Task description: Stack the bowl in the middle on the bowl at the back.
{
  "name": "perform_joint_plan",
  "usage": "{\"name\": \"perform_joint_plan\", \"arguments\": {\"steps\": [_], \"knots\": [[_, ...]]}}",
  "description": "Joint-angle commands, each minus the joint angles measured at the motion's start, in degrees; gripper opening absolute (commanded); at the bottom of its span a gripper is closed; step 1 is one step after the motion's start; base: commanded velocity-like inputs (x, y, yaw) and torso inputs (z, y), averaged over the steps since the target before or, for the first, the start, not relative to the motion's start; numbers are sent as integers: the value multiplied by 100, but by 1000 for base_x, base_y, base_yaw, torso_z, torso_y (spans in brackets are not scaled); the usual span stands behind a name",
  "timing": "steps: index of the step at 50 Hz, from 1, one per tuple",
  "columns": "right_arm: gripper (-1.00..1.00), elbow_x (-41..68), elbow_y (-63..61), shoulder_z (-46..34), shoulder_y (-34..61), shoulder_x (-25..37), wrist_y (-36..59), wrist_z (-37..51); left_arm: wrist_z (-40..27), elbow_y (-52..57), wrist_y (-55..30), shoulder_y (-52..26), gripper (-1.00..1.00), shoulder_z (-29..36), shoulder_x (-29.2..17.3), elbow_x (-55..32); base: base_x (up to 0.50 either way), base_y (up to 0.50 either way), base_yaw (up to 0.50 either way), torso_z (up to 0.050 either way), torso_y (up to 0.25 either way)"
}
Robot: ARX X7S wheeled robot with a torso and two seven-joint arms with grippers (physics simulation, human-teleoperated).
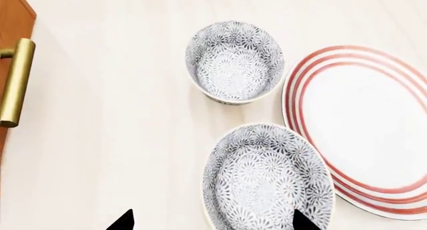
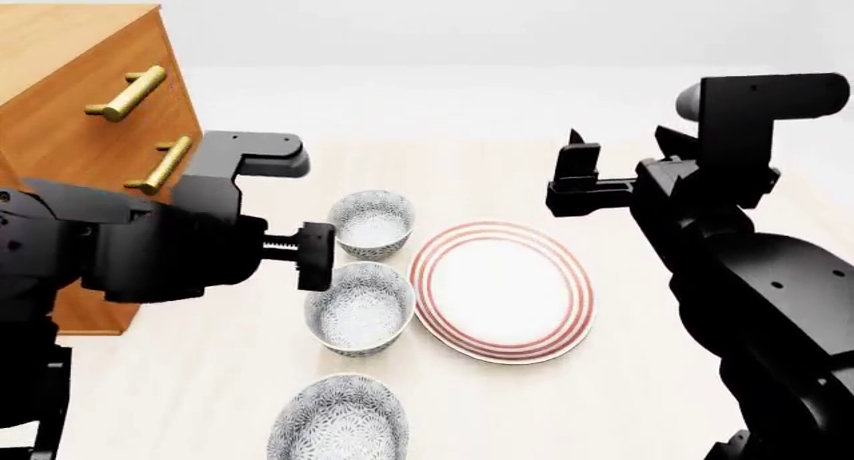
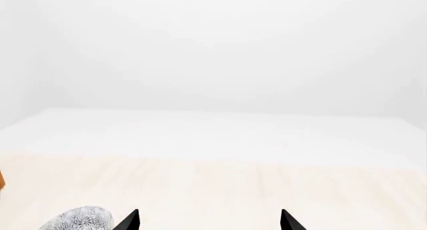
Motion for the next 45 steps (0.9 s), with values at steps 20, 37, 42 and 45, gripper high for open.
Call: {"name": "perform_joint_plan", "arguments": {"steps": [20,37,42,45], "knots": [[100,81,92,67,-250,77,-96,57,381,-507,410,21,100,627,228,410,0,0,0,0,0],[100,86,254,20,-280,127,-204,83,949,-1101,765,-211,100,991,438,998,0,0,0,0,0],[100,69,348,-33,-275,137,-282,86,1070,-1247,823,-216,100,1077,482,1091,0,0,0,0,0],[100,89,331,-20,-278,157,-253,89,1117,-1300,847,-214,100,1121,505,1127,0,0,0,0,0]]}}
